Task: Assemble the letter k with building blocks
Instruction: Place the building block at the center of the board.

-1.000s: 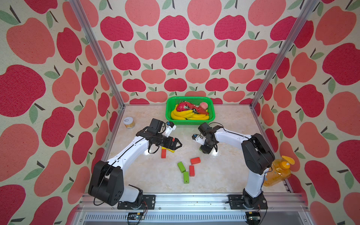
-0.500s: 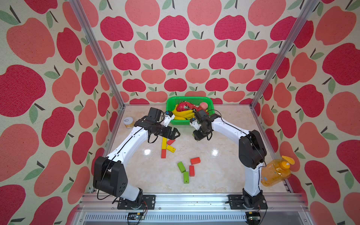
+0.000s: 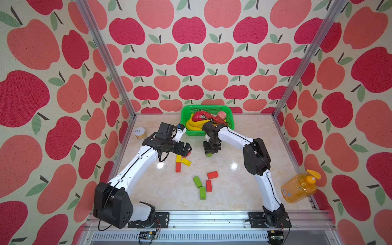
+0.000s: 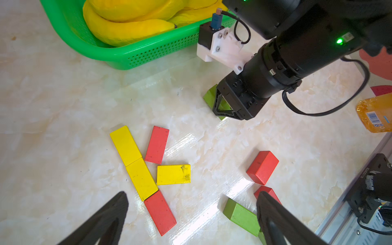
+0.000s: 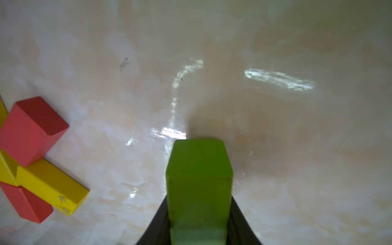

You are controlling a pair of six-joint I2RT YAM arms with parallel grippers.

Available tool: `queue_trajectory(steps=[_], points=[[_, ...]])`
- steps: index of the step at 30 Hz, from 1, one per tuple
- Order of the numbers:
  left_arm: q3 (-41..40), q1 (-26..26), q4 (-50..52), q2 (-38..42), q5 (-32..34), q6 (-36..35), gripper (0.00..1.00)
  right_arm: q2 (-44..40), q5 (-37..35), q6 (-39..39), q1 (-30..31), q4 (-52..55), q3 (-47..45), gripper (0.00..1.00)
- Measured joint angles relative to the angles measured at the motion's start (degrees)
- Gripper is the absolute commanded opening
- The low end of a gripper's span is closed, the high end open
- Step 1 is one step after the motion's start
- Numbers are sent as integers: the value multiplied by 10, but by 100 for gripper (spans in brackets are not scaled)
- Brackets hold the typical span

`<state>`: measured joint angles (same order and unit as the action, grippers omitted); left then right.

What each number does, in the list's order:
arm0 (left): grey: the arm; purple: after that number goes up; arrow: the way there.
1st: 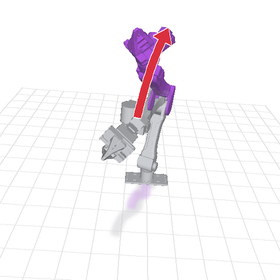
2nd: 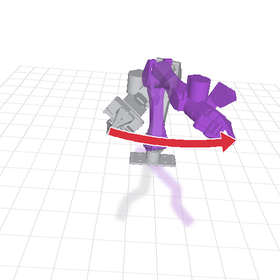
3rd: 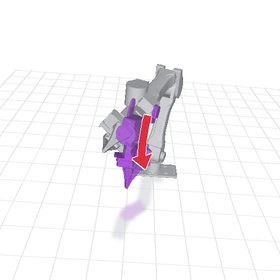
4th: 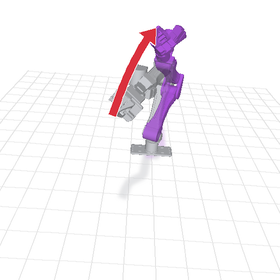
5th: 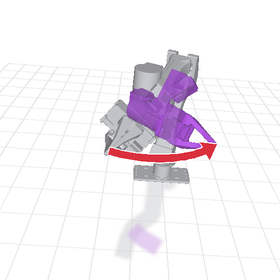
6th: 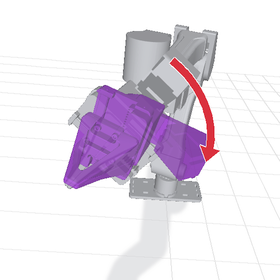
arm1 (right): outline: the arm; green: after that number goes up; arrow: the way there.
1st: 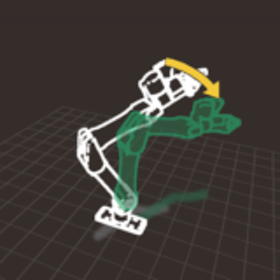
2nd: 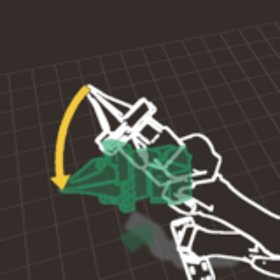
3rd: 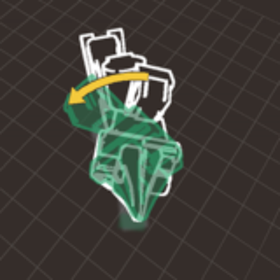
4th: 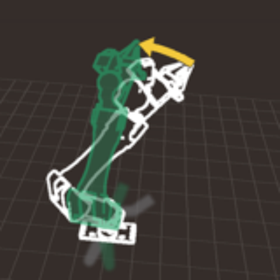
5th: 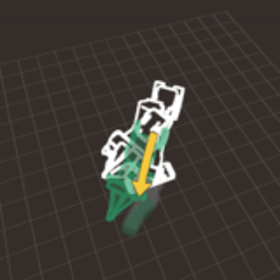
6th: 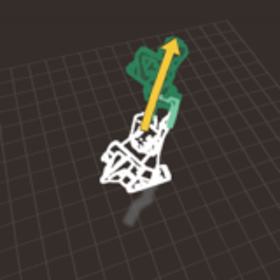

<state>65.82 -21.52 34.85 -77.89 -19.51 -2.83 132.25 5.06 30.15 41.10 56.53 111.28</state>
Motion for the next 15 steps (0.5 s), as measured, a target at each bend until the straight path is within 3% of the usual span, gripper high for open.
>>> queue_trajectory(steps=[7,15], points=[[-2,-47,0,0,38,3,98,8,-4,54,10,26,8,19],[-3,-49,-4,12,61,3,98,22,-24,78,10,51,33,20]])
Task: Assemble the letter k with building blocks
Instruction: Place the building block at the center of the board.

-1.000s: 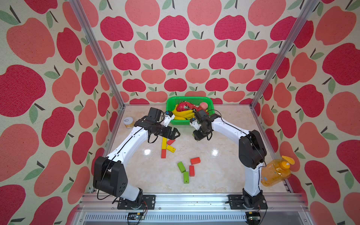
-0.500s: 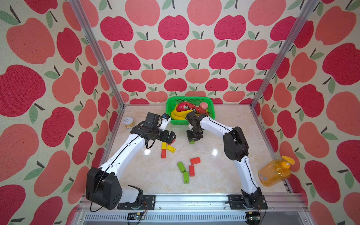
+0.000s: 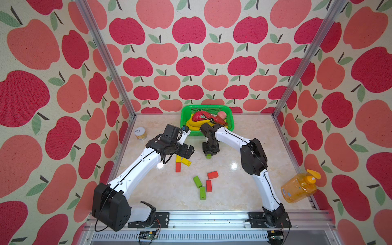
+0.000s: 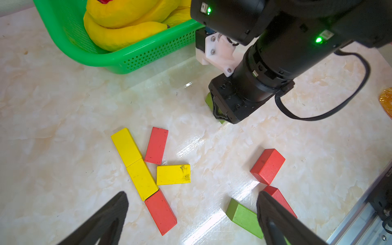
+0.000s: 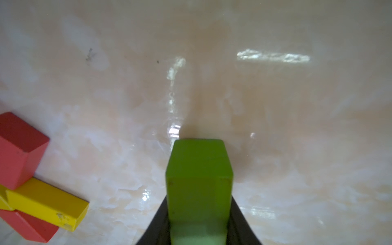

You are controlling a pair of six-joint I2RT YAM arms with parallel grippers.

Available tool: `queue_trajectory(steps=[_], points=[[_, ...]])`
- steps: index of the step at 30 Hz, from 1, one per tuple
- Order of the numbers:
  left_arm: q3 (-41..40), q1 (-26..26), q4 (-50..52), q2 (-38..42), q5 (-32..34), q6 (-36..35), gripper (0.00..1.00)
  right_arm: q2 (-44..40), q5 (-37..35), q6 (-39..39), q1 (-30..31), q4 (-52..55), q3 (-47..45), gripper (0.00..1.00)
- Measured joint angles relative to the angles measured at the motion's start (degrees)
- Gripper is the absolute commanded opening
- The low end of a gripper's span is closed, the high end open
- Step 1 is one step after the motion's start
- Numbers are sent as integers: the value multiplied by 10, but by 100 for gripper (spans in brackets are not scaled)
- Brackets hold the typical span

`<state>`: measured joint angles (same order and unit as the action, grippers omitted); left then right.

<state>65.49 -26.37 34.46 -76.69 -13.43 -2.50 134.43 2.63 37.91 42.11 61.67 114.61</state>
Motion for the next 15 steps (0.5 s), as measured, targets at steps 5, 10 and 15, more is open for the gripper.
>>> queue_trajectory(steps=[5,10,15], points=[[0,0,0,1,2,0,98,6,-2,1,0,5,10,26],[0,0,0,1,2,0,98,11,-5,1,-1,10,18,27],[0,0,0,0,1,0,98,14,-7,1,-2,12,22,40]])
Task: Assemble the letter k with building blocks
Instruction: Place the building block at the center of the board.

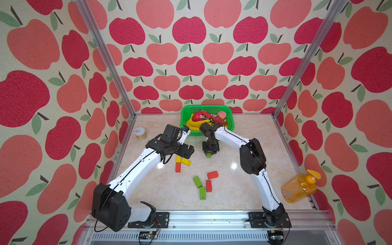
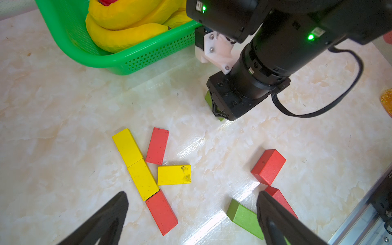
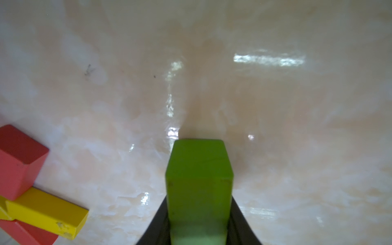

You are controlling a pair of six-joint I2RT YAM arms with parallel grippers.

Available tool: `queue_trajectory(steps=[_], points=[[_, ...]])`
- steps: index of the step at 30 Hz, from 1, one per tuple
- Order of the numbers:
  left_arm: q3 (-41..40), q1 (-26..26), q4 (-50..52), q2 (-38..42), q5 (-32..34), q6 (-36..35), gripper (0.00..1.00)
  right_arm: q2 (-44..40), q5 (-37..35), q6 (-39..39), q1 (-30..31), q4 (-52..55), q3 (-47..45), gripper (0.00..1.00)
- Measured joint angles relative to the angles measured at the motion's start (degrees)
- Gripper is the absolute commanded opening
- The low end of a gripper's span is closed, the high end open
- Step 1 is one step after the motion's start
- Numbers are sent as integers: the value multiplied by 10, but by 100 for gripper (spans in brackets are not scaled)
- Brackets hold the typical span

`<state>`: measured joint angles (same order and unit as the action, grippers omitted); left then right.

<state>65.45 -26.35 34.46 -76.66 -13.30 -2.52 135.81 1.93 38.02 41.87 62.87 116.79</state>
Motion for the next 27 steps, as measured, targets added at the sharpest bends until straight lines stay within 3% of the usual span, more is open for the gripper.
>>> queue_trajectory(steps=[4,13,22,27], points=[[0,0,0,-3,0,0,98,9,-4,0,-1,0,3,46],[0,0,0,-3,0,0,98,10,-7,0,-4,0,4,44],[0,0,0,-3,-3,0,98,10,-12,-2,-2,0,6,63],[0,0,0,-3,-6,-1,98,9,-22,-9,4,-3,7,67]])
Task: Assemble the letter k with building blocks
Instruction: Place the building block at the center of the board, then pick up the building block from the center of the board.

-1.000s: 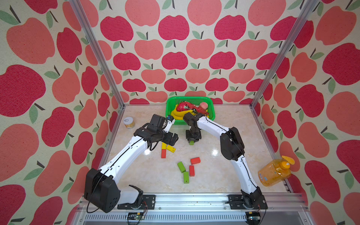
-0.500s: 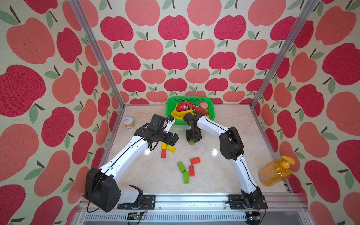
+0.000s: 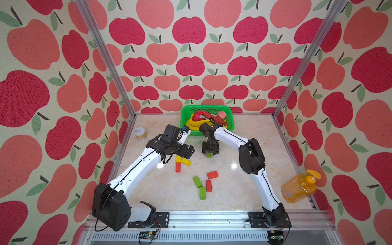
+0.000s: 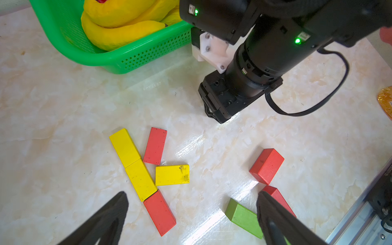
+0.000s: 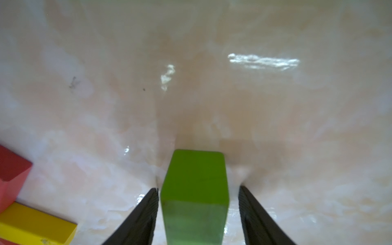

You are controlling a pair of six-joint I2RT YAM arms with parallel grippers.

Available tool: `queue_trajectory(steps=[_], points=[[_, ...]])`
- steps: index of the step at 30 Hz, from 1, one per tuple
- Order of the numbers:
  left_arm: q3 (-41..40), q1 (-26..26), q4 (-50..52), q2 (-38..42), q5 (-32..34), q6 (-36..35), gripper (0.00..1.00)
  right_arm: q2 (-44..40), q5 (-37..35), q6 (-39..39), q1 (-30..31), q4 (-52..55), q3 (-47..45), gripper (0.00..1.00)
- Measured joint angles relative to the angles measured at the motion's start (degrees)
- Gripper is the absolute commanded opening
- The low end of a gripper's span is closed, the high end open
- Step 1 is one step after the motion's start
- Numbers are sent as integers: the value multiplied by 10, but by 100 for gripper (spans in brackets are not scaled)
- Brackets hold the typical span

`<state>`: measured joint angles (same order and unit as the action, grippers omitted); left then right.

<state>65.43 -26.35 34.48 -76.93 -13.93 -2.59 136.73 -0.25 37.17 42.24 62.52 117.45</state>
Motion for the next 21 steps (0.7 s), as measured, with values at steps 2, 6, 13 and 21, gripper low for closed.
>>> queue_trajectory(steps=[2,6,13,21], points=[[0,0,0,0,0,-1,98,-2,-9,-7,4,-5,0,68],[0,2,0,0,-5,-1,98,-21,-34,-27,17,-29,0,68],[0,9,0,0,-16,-2,98,-125,-43,-46,27,-89,-33,71],[0,10,4,0,-18,-5,98,-263,-35,2,37,-138,-203,73]])
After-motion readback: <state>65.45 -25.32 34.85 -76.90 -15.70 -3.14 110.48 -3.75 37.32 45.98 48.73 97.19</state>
